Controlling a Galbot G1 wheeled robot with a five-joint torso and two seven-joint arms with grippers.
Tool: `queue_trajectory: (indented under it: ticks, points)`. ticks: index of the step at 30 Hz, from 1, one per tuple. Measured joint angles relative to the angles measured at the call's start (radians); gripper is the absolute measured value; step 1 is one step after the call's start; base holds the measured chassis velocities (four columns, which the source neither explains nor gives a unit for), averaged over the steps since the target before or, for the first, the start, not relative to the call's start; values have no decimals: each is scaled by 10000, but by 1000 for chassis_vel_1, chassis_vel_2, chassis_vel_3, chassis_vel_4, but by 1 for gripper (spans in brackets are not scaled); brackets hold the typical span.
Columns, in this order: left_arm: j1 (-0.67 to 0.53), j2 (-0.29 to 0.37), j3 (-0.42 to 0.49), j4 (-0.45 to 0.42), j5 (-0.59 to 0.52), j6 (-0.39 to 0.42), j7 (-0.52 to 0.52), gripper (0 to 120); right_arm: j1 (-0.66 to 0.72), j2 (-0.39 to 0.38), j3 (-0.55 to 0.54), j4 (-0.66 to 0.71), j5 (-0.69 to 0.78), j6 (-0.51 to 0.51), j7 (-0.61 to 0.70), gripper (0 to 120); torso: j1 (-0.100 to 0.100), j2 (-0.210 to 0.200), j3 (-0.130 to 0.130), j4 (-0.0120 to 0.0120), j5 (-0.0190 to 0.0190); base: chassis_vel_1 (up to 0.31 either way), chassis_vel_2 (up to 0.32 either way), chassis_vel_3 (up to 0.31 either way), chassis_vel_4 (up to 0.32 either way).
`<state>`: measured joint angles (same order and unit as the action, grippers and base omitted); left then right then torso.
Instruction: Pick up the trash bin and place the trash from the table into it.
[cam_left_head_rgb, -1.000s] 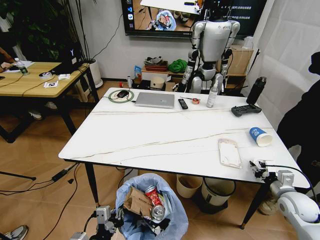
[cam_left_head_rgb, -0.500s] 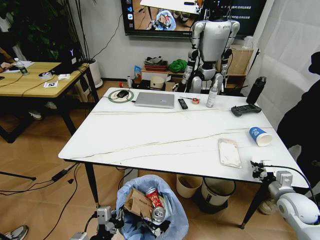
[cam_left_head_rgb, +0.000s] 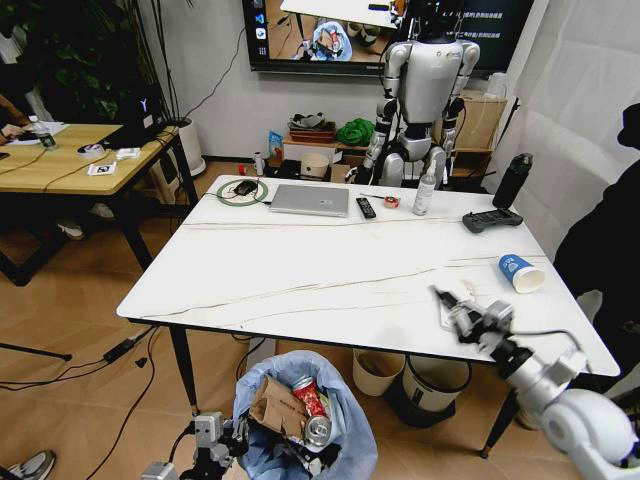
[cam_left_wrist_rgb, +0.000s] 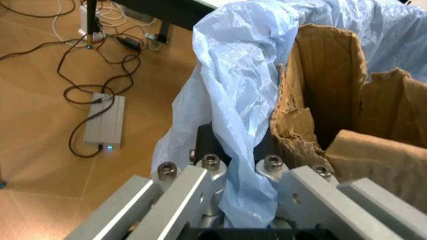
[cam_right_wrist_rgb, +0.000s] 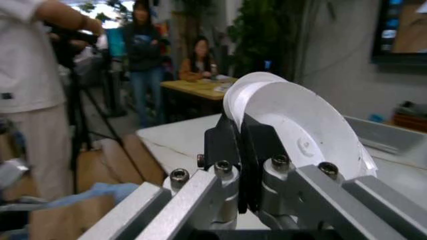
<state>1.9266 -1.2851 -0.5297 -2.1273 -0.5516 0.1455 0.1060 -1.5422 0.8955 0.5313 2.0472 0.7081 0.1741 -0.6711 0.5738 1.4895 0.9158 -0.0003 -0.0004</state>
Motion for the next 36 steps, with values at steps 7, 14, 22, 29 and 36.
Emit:
queue_trajectory:
  ticks: [7,14,22,29,36]
  points:
    - [275,0,-241,-61,-108,28,-14,0,368,-61,-1125,-118,224,129,-1444,0,0,-1,0,3,4,0,0,0,0]
    - [197,-161,-124,-188,-66,56,-39,0,496,-65,-1677,-358,195,474,-2104,0,0,0,0,2,4,0,0,0,0]
    - [109,160,296,-465,-62,88,-60,0,159,-401,-1859,-481,-237,737,-2335,0,0,0,0,0,3,0,0,0,0]
    - [112,96,458,-539,69,124,-61,0,275,-639,-2594,-455,-567,789,-2528,0,0,0,0,0,3,0,0,0,0]
    - [153,-122,500,-490,119,132,-58,0,978,-805,-3630,-743,-396,785,-2475,0,0,-1,0,2,4,0,0,0,0]
